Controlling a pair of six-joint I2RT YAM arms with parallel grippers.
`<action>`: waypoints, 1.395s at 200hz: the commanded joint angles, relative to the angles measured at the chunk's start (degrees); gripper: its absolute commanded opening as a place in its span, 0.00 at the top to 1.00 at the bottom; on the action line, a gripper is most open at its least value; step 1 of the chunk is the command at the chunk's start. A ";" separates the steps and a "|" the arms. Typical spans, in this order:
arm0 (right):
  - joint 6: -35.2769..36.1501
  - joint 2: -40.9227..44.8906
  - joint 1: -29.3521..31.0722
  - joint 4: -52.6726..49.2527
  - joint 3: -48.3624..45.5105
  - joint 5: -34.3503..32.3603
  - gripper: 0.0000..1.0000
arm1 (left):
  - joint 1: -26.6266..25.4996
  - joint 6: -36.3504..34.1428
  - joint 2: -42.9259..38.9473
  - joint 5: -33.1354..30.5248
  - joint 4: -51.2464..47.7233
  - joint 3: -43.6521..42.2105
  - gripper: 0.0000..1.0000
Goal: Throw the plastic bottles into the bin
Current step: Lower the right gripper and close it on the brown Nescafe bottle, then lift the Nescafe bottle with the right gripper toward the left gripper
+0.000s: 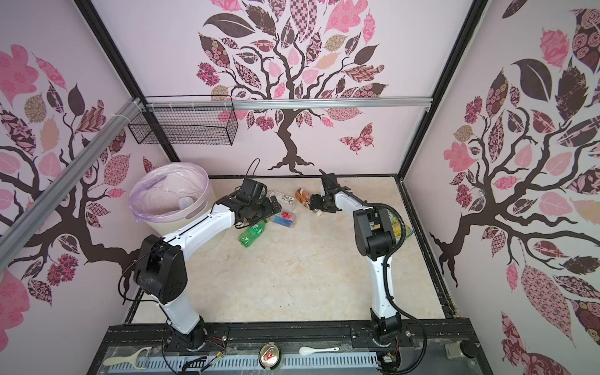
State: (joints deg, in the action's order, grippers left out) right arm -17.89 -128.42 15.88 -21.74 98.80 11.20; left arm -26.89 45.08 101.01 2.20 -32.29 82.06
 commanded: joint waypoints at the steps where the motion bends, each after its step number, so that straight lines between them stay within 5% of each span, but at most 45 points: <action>1: -1.13 -2.71 0.12 -0.68 0.53 1.48 0.22 | -0.09 0.27 -0.03 -0.22 -0.40 1.40 0.02; 138: 3.44 -2.57 6.05 -2.40 -0.80 -6.28 0.34 | -0.06 -0.26 -8.48 -1.12 -1.80 -5.68 0.02; 176: 2.78 -1.33 6.97 -2.93 -2.60 -8.87 0.56 | -0.09 -0.35 -11.81 -1.22 -1.58 -9.03 0.02; 208: 1.98 2.26 7.49 -4.60 -4.70 -9.16 0.71 | 0.00 -0.17 -14.20 -1.36 -1.11 -10.12 0.02; 279: 0.78 18.11 8.33 -11.20 -10.49 -5.83 0.71 | 2.45 4.65 -10.23 3.86 2.06 -5.52 0.02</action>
State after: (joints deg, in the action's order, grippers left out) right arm -16.29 -119.20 23.40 -28.86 89.27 3.73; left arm -25.17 47.51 88.20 3.40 -32.21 73.38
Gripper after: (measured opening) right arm 0.379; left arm 0.983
